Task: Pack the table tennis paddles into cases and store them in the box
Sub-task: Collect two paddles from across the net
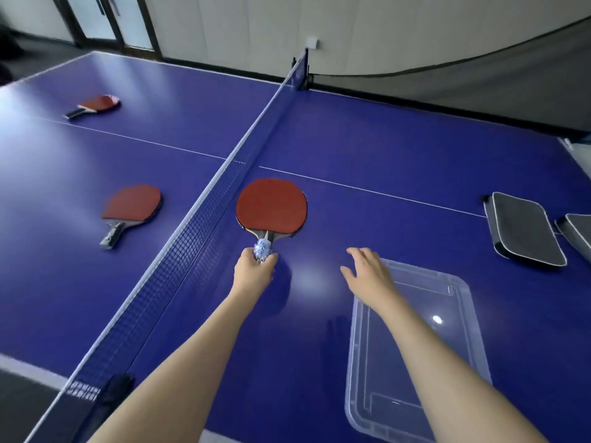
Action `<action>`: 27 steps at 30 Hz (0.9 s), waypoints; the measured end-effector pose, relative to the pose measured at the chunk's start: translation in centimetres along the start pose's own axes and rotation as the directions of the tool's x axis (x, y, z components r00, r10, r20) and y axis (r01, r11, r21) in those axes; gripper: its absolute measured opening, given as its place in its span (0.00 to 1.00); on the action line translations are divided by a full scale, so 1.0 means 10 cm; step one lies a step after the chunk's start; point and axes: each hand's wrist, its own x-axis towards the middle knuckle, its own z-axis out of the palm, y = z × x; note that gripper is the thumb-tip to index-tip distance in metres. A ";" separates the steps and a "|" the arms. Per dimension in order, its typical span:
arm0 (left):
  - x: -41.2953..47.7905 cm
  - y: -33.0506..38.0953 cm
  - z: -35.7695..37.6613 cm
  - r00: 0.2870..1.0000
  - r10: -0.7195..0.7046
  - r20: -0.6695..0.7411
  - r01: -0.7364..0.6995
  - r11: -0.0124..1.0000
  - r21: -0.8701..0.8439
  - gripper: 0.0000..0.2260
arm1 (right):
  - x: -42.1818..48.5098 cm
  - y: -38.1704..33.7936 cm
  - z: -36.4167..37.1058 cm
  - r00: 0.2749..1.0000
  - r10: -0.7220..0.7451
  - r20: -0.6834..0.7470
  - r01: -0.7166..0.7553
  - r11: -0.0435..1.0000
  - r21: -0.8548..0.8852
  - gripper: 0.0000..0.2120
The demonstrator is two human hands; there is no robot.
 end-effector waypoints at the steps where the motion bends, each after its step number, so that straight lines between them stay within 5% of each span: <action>1: -0.10 -0.01 -0.03 1.000 0.003 -0.021 -0.003 1.000 -0.002 0.09 | -0.05 -0.01 -0.03 1.000 -0.023 -0.007 0.023 1.000 -0.011 0.23; 13: -0.98 -0.18 -0.80 0.963 -0.033 -0.268 -0.028 0.975 -0.221 0.08 | -0.46 -0.50 -0.11 0.969 -0.234 0.083 0.241 0.966 -0.097 0.23; 27: -1.33 -0.58 -3.14 0.846 -0.083 -0.526 -0.103 0.944 -0.314 0.10 | -0.80 -2.67 0.30 0.852 -0.512 0.107 0.523 0.838 -0.154 0.24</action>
